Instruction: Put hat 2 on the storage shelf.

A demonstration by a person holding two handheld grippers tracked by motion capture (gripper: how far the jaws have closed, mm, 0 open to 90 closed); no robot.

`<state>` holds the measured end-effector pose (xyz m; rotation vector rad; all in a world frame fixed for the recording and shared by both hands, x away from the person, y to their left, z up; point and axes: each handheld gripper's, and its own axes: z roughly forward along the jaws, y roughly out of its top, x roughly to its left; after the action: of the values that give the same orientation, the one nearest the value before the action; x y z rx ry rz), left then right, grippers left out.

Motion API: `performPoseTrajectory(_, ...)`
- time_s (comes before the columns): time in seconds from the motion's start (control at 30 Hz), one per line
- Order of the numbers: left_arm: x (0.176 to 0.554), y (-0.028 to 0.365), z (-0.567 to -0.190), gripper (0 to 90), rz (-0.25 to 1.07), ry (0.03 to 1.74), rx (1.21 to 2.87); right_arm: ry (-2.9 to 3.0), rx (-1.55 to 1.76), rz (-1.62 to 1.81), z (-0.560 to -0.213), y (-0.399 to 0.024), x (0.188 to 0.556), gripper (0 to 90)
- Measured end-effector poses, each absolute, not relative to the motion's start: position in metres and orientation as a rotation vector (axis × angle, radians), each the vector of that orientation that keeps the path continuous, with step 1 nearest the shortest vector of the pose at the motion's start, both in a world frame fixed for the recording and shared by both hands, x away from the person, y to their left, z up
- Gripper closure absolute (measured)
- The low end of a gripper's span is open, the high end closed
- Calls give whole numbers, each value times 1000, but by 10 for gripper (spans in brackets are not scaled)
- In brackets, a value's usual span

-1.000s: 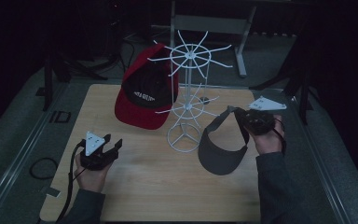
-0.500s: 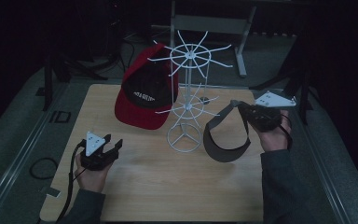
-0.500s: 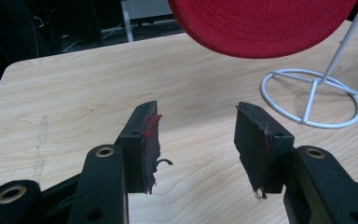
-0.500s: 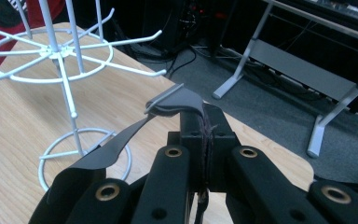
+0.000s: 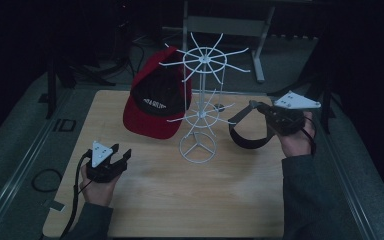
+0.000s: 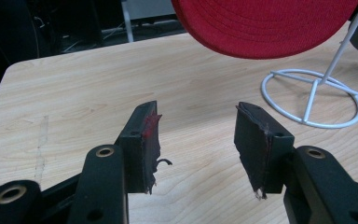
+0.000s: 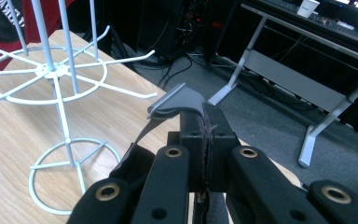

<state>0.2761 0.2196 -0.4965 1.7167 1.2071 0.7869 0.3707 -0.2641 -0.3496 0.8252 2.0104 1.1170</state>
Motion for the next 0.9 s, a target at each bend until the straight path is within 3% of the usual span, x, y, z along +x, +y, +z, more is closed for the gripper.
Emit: performPoseTrajectory(0.9,276,219,-497,502,786,1207,1721,1981,761,1149,-323,-269,366,884)
